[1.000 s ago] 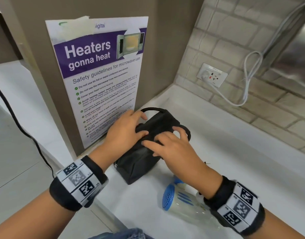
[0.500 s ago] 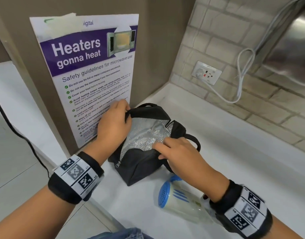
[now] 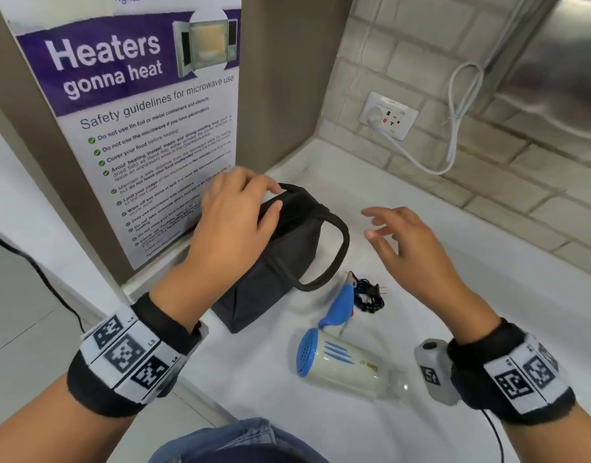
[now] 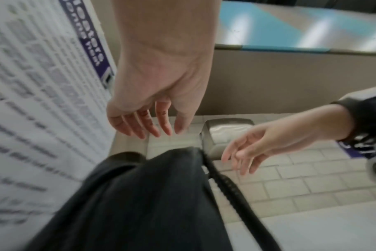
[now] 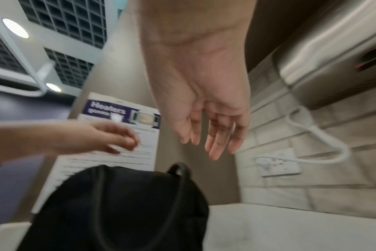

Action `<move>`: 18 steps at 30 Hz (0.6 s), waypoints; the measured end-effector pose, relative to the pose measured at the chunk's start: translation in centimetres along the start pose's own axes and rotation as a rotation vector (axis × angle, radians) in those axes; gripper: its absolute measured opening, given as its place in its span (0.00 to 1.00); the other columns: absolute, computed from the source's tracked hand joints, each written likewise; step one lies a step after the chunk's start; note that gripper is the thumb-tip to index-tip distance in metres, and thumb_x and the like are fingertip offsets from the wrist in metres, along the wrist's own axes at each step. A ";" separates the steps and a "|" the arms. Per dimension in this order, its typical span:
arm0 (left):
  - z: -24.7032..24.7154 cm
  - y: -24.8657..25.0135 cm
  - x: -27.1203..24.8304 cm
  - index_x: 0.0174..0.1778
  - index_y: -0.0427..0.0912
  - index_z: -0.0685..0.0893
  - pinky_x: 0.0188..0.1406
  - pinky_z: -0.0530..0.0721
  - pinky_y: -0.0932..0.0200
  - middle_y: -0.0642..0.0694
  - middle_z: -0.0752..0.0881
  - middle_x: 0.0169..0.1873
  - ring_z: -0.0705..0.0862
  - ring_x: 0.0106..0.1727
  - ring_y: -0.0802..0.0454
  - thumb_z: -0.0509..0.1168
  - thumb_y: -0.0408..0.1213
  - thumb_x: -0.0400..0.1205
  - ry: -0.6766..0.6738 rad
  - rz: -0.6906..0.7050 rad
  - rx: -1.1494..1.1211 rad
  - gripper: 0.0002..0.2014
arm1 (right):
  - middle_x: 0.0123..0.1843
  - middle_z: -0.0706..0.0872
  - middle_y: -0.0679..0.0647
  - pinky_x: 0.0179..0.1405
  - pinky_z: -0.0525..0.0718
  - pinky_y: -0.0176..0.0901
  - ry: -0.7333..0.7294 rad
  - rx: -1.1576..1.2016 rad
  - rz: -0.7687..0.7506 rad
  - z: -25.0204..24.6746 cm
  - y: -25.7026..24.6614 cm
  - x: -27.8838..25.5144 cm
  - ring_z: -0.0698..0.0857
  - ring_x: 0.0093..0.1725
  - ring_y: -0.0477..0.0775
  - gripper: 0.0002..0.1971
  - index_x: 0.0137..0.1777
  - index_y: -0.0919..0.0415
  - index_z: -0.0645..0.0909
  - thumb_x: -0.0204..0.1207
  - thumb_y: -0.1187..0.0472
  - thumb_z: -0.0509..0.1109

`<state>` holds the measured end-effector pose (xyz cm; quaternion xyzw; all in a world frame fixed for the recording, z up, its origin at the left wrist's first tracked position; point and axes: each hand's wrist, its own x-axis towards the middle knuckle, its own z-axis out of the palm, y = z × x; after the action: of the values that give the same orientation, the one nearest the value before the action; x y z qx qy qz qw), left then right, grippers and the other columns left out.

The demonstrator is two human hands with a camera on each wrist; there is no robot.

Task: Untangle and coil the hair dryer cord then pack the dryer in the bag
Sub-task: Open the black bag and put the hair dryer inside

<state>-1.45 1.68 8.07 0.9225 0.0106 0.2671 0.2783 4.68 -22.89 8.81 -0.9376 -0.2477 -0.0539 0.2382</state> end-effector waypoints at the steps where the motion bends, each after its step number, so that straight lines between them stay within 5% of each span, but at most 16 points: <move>1: 0.0 1.0 -0.2 0.56 0.46 0.83 0.61 0.76 0.47 0.45 0.80 0.52 0.76 0.58 0.45 0.64 0.40 0.81 0.007 0.051 -0.022 0.09 | 0.55 0.80 0.50 0.54 0.77 0.39 0.010 -0.009 0.025 -0.1 1.0 -0.1 0.82 0.49 0.44 0.15 0.66 0.48 0.77 0.81 0.56 0.63; 6: 3.4 4.5 -2.1 0.51 0.47 0.84 0.55 0.75 0.53 0.50 0.84 0.46 0.79 0.55 0.49 0.67 0.36 0.78 -0.120 0.463 -0.010 0.07 | 0.42 0.86 0.51 0.47 0.82 0.48 -0.151 -0.158 0.074 1.8 6.3 -1.3 0.84 0.41 0.51 0.09 0.55 0.51 0.84 0.78 0.60 0.67; 10: 8.3 5.7 -5.0 0.47 0.48 0.86 0.48 0.81 0.52 0.50 0.85 0.41 0.84 0.48 0.47 0.73 0.39 0.72 -0.422 0.704 0.062 0.09 | 0.52 0.82 0.53 0.52 0.82 0.51 -0.372 -0.193 0.082 5.1 9.4 -2.7 0.84 0.52 0.57 0.11 0.54 0.47 0.85 0.72 0.58 0.73; 14: 11.3 6.1 -7.9 0.63 0.43 0.76 0.56 0.74 0.47 0.42 0.81 0.56 0.78 0.58 0.42 0.67 0.54 0.76 -0.909 0.581 0.137 0.25 | 0.78 0.60 0.60 0.67 0.77 0.58 -0.550 -0.189 0.139 7.4 11.1 -3.5 0.74 0.68 0.65 0.30 0.71 0.46 0.73 0.69 0.54 0.76; 16: 12.5 6.1 -9.4 0.69 0.43 0.68 0.57 0.69 0.45 0.42 0.78 0.59 0.75 0.60 0.41 0.68 0.58 0.74 -1.034 0.549 0.239 0.34 | 0.79 0.58 0.60 0.70 0.75 0.54 -0.587 -0.156 0.127 8.1 11.3 -3.6 0.74 0.69 0.64 0.33 0.75 0.49 0.67 0.71 0.58 0.75; 18: 13.4 6.0 -10.5 0.76 0.43 0.60 0.59 0.68 0.42 0.40 0.76 0.62 0.74 0.62 0.39 0.70 0.56 0.72 -1.055 0.561 0.321 0.42 | 0.73 0.67 0.60 0.67 0.77 0.50 -0.568 -0.155 0.112 8.8 11.3 -3.4 0.77 0.65 0.63 0.30 0.73 0.52 0.67 0.73 0.61 0.73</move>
<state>-4.56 -11.98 -3.28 0.9284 -0.3313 -0.1669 0.0230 7.07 -28.89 -4.40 -0.9428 -0.2473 0.2050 0.0898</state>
